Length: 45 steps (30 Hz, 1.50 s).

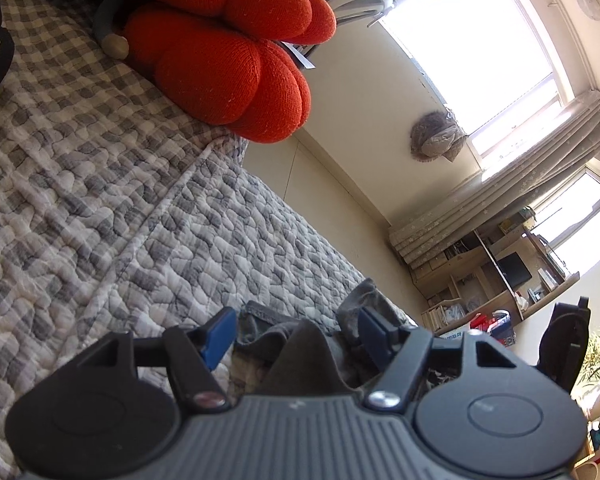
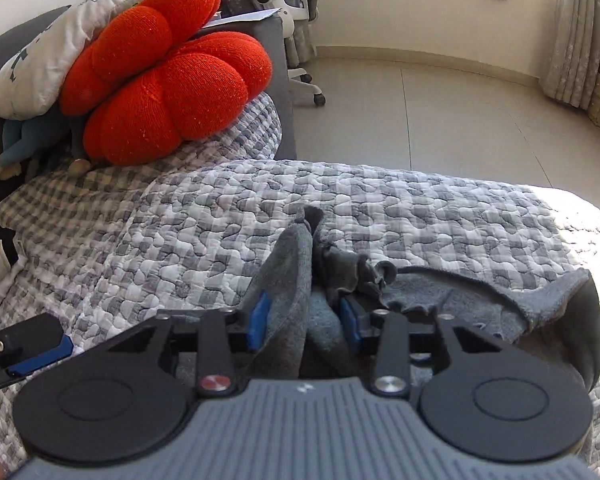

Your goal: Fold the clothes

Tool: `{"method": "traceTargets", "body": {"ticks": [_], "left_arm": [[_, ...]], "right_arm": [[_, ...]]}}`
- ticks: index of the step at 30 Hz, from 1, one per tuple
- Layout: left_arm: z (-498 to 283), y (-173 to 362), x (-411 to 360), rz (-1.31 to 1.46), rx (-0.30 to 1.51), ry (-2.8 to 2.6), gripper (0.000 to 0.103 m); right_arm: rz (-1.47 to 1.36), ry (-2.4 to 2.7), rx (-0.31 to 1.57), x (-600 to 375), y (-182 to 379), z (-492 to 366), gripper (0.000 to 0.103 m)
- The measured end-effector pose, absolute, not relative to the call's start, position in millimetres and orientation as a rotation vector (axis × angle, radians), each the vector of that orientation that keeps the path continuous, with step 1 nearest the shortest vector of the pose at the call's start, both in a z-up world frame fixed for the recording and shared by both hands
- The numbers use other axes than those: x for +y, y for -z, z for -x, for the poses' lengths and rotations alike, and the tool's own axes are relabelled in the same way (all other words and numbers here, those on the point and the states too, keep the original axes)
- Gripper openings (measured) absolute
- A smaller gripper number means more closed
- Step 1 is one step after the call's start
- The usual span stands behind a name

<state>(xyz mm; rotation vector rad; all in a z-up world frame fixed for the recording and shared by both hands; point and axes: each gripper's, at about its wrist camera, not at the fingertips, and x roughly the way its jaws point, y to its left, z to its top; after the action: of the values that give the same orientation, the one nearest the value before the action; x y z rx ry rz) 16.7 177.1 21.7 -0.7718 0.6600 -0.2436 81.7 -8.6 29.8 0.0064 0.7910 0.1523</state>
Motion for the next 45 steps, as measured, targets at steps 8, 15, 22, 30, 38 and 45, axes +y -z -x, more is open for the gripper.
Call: {"method": "traceTargets", "body": {"ticks": [8,15,22,30,38,45], "left_arm": [[-18.2,-10.0,211.3,0.967,0.633,0.174,0.068],[-4.7,4.3,254.6,1.168,0.585,0.064,0.068],[15.1,8.9,291.6,1.293,0.489,-0.067,0.068],[-1.9,-6.8,246.7,1.006,0.605,0.045,0.069],[-23.6,-22.8,190.4,0.683,0.714,0.192,0.07],[-34.3,-12.7,176.2,0.663,0.779,0.267,0.071]], "right_arm": [[0.074,-0.291,0.498,25.1,-162.3,-65.2,0.007],[0.016,-0.48,0.03,19.4,-340.2,29.4,0.007],[-0.104,-0.436,0.006,-103.0,-342.6,57.8,0.007],[-0.237,-0.208,0.455,-247.5,-149.7,36.8,0.007],[-0.315,0.03,0.653,-276.0,-35.4,5.4,0.012],[-0.218,-0.044,0.721,-250.6,-17.7,-12.6,0.065]]}}
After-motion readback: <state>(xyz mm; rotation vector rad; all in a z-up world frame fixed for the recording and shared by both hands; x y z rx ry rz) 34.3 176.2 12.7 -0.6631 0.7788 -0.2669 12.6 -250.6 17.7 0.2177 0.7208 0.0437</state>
